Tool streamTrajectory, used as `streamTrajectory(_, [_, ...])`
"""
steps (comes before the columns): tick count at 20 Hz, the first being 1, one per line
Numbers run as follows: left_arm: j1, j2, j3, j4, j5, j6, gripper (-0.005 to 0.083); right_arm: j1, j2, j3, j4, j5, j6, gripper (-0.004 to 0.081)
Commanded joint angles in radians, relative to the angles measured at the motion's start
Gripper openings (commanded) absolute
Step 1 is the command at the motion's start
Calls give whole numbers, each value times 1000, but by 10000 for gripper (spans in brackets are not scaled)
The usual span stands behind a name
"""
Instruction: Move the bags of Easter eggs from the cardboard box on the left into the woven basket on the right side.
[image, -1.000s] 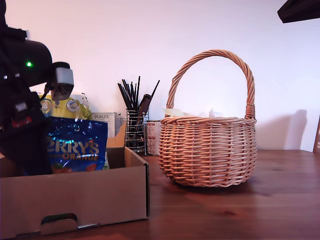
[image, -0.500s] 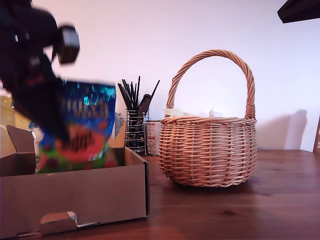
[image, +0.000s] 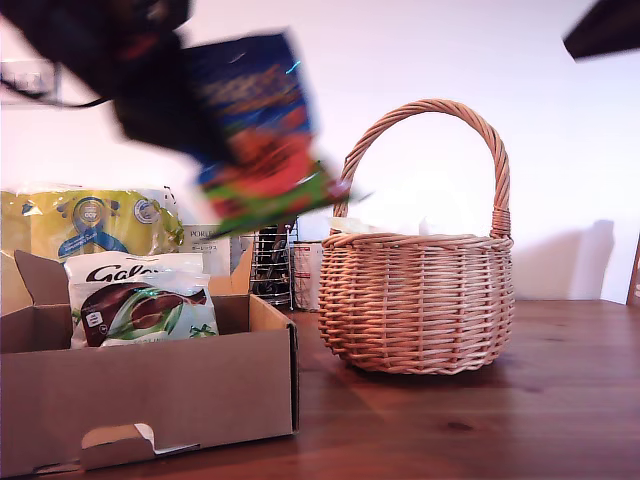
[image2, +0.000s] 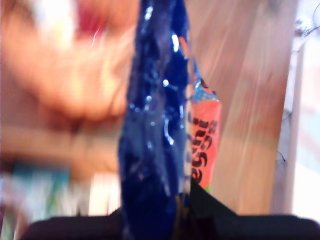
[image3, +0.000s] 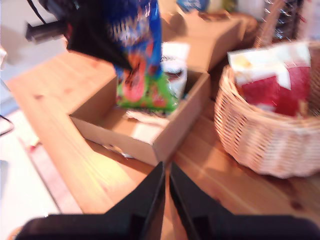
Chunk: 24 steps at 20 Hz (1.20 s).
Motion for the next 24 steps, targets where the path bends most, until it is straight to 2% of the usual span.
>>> streamTrajectory(1, [-24,8,-1,119,-35,-30,-20,3,-3,8,-12,2,0,-12])
streamTrajectory(4, [-90,20,-1,365,-181,-92,-20,3,-5,8,-18,10,0,-12])
streamTrajectory(7, [-140,89,-1,572,-280,-233,-20,3,-5,8,-15,27,0,-12])
streamTrajectory(9, [-170,161,-1,680,-362,-298,-20,3,-5,8,-14,30,0,-12])
streamTrajectory(14, [-219,317,0,842,-604,-576,-20,3,-5,10,-14,47,0,-12])
streamTrajectory(16, [-227,351,1,900,-656,-642,-20,3,-5,10,-14,49,0,-12])
streamTrajectory(17, [-230,365,1,916,-676,-755,-20,3,-5,10,-14,50,0,-12])
streamTrajectory(18, [-232,376,2,919,-686,-800,-20,3,-5,10,-13,50,0,-12])
streamTrajectory(24, [-260,430,26,955,-703,-920,-20,3,-5,10,1,50,0,-12])
